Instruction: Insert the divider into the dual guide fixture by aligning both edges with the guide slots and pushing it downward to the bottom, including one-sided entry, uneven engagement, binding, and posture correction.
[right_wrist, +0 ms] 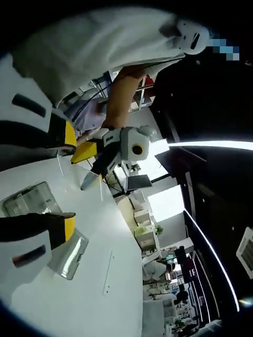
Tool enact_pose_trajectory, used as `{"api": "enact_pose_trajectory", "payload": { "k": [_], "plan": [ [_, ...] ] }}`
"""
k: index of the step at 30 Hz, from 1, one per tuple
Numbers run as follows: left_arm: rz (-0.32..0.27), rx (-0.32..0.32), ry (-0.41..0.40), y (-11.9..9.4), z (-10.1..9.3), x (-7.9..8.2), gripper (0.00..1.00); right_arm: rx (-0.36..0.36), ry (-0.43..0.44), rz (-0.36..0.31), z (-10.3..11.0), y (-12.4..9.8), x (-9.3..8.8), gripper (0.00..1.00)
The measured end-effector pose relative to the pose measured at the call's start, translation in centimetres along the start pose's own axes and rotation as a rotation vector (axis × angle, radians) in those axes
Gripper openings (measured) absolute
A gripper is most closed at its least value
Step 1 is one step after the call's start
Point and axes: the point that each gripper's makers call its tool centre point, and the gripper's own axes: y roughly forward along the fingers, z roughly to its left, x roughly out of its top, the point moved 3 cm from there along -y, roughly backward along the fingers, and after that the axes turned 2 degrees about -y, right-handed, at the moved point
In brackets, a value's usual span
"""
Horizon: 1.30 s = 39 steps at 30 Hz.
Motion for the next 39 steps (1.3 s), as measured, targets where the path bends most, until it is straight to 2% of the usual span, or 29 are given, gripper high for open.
{"api": "enact_pose_trajectory", "payload": {
  "k": [18,32,39],
  "plan": [
    [-0.079,-0.151,0.016,0.3,-2.7,1.5,0.30,0.103,0.049,-0.074,1.4,0.3,2.1,0.47],
    [-0.090,-0.210,0.032,0.4,-4.0,1.9,0.30,0.163,0.066,-0.083,2.2,0.6,2.5,0.51],
    [-0.089,-0.240,0.037,0.4,-4.6,2.0,0.30,0.188,0.067,-0.085,2.7,0.9,2.8,0.47]
  ]
}}
